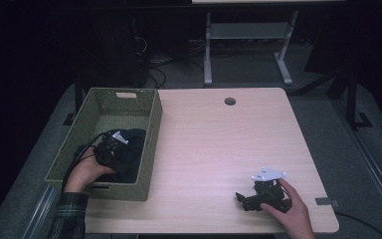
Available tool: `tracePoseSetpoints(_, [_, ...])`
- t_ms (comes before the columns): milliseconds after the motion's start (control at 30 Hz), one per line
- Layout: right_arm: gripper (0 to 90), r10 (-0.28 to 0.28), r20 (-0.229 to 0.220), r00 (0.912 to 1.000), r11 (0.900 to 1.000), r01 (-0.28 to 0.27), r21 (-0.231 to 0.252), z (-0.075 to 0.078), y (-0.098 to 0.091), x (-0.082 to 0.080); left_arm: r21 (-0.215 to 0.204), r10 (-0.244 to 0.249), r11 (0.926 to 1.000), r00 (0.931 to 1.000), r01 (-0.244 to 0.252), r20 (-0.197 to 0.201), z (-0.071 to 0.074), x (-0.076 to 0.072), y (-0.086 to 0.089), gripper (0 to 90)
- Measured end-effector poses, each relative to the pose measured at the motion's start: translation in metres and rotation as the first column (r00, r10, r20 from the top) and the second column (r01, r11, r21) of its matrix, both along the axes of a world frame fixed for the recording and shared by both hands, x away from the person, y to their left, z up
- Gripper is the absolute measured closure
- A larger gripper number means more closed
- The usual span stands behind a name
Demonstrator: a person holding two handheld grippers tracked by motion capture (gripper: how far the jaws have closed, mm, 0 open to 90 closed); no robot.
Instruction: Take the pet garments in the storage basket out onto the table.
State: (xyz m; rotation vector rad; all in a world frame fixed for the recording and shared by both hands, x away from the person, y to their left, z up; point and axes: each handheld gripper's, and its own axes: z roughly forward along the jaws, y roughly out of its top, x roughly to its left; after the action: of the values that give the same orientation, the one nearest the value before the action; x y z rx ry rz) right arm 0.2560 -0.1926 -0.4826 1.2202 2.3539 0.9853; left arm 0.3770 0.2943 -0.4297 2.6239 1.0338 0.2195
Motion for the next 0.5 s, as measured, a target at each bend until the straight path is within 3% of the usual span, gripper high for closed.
tracePoseSetpoints(67, [0.0,0.000,0.000,1.0000,1.0000,0.000,0.000,0.000,0.000,0.000,-0.002,0.005,1.0000,1.0000,-0.005,-0.008,0.001,0.000,0.001,26.1])
tracePoseSetpoints(100, [0.0,0.000,0.000,1.0000,1.0000,0.000,0.000,0.000,0.000,0.000,-0.004,0.009,0.9999,0.9999,-0.010,-0.011,0.002,0.000,0.001,26.1])
tracePoseSetpoints(133, [0.0,0.000,0.000,1.0000,1.0000,0.000,0.000,0.000,0.000,0.000,-0.017,0.020,0.9996,0.9997,-0.021,-0.013,0.002,-0.001,0.002,35.4])
tracePoseSetpoints(167, [0.0,0.000,0.000,1.0000,1.0000,0.000,0.000,0.000,0.000,0.000,-0.019,0.027,0.9995,0.9996,-0.027,-0.013,0.003,-0.001,0.002,35.4])
tracePoseSetpoints(267, [0.0,0.000,0.000,1.0000,1.0000,0.000,0.000,0.000,0.000,0.000,-0.038,0.050,0.9980,0.9985,-0.051,-0.025,0.005,-0.001,0.005,54.9])
tracePoseSetpoints(367, [0.0,0.000,0.000,1.0000,1.0000,0.000,0.000,0.000,0.000,0.000,-0.071,0.086,0.9935,0.9952,-0.090,-0.046,0.008,0.001,0.009,62.4])
tracePoseSetpoints(500, [0.0,0.000,0.000,1.0000,1.0000,0.000,0.000,0.000,0.000,0.000,-0.113,0.103,0.9877,0.9936,-0.108,-0.047,0.013,0.002,0.013,65.4])
